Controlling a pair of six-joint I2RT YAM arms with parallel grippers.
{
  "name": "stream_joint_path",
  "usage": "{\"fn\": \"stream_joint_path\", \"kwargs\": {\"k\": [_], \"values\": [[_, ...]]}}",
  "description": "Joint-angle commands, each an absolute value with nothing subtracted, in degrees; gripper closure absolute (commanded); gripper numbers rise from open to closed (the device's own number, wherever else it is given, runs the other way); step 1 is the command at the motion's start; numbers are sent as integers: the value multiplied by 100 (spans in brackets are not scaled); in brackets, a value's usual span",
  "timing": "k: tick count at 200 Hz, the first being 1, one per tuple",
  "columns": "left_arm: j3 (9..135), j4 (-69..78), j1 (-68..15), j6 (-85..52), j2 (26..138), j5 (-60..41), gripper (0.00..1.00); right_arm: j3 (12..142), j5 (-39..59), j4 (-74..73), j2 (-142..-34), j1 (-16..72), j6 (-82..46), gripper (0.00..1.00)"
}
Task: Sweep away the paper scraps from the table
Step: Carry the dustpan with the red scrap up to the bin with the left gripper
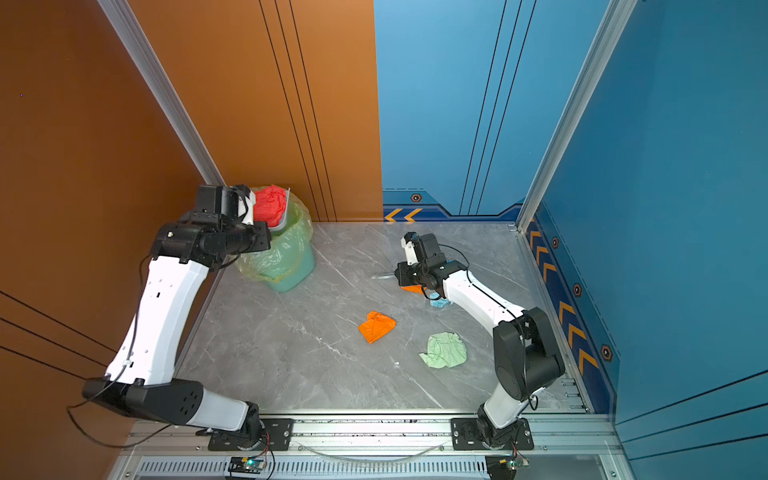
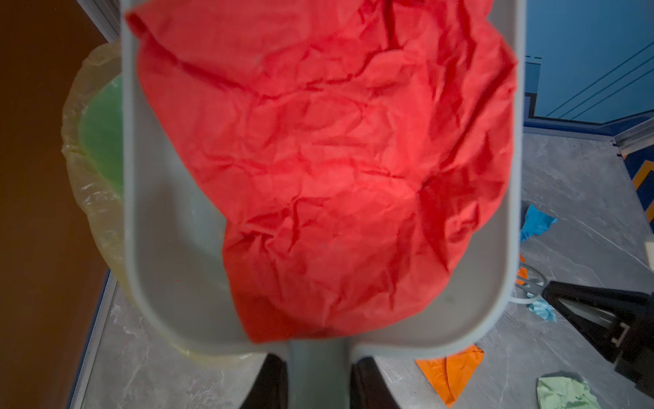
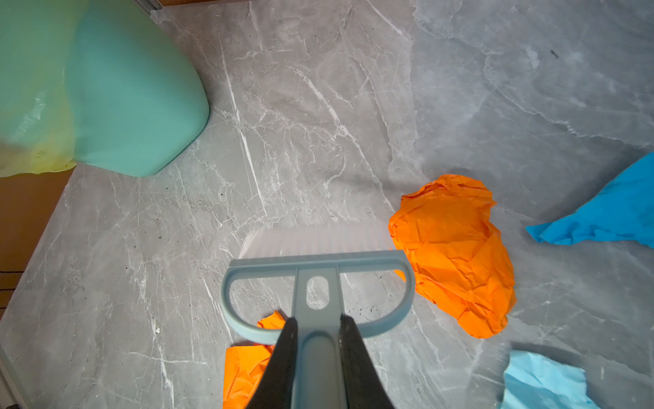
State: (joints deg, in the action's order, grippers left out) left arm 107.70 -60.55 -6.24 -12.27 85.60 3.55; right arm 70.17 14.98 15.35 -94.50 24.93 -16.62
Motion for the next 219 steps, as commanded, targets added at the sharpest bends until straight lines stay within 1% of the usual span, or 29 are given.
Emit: {"fn": "stream_joint_path", "kwargs": {"k": [1,30,89,137,180,187,219], "values": [[11163,-6241,-382,-1067,8841,395,100,6943,1592,1386,-9281,2479,-1758,100],[11632,-6495,-334,-978,9210,593,100,6929,1600,1362,-9237,2479,-1751,100],[12608,-7186,-347,-504,9968,1772,100,6873,1671,1317,-9178,2479,-1750,100],[12822,-7390,-421,-120,10164,2910,100,6803,1677,1303,-9114,2479,-1750,100],[12866,-7416,-751,549,10377,4100,100,6737,1759,1171,-9119,2496,-1880,100],[12892,-7411,-793,657,10412,4422,100,6719,1758,1149,-9122,2513,-1881,100],[13042,-7409,-913,1132,10618,4923,100,6688,1727,1132,-9103,2571,-1895,100]]}}
